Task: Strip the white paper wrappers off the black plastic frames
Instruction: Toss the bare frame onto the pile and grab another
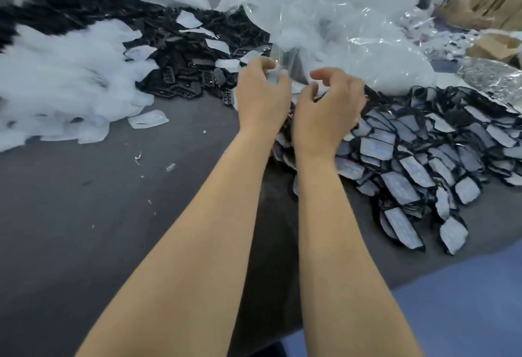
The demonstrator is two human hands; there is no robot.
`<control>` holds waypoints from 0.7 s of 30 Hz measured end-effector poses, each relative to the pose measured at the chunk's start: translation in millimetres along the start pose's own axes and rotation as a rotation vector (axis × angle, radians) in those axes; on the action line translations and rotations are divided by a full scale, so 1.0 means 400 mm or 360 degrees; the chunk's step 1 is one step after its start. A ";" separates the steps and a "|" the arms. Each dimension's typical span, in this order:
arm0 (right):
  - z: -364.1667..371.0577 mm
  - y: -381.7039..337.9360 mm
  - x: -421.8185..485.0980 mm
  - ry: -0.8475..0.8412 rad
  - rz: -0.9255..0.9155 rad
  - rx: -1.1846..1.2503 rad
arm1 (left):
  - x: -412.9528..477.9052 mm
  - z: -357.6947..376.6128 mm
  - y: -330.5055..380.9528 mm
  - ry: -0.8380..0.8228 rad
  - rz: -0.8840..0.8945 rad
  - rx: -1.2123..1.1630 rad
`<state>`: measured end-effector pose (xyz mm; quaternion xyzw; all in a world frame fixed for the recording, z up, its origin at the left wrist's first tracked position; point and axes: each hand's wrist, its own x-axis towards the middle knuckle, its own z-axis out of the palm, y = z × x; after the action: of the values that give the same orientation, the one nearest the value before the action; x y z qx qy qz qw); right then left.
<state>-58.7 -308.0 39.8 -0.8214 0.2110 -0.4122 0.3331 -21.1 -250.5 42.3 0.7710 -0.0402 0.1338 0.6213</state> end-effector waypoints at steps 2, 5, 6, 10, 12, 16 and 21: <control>0.054 -0.054 -0.029 -0.0204 -0.0083 0.0141 | 0.024 -0.077 -0.023 0.0151 -0.0054 -0.0086; 0.151 -0.135 -0.081 -0.0637 -0.0134 0.0226 | 0.059 -0.200 -0.069 0.0366 -0.0148 -0.0103; 0.185 -0.159 -0.100 -0.0777 -0.0156 0.0196 | 0.070 -0.239 -0.085 0.0438 -0.0185 -0.0104; 0.300 -0.227 -0.159 -0.1085 -0.0233 0.0056 | 0.107 -0.364 -0.141 0.0620 -0.0321 -0.0184; 0.343 -0.244 -0.167 -0.1113 -0.0257 -0.0013 | 0.128 -0.398 -0.157 0.0649 -0.0384 -0.0244; 0.405 -0.265 -0.143 -0.1059 -0.0261 -0.0086 | 0.175 -0.411 -0.164 0.0641 -0.0442 -0.0347; 0.479 -0.293 -0.094 -0.1073 -0.0234 -0.0133 | 0.231 -0.393 -0.166 0.0628 -0.0414 -0.0349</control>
<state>84.9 -132.4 20.0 -0.9373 0.0460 -0.1317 0.3194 58.2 -73.5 33.4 0.6568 0.1671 0.1955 0.7088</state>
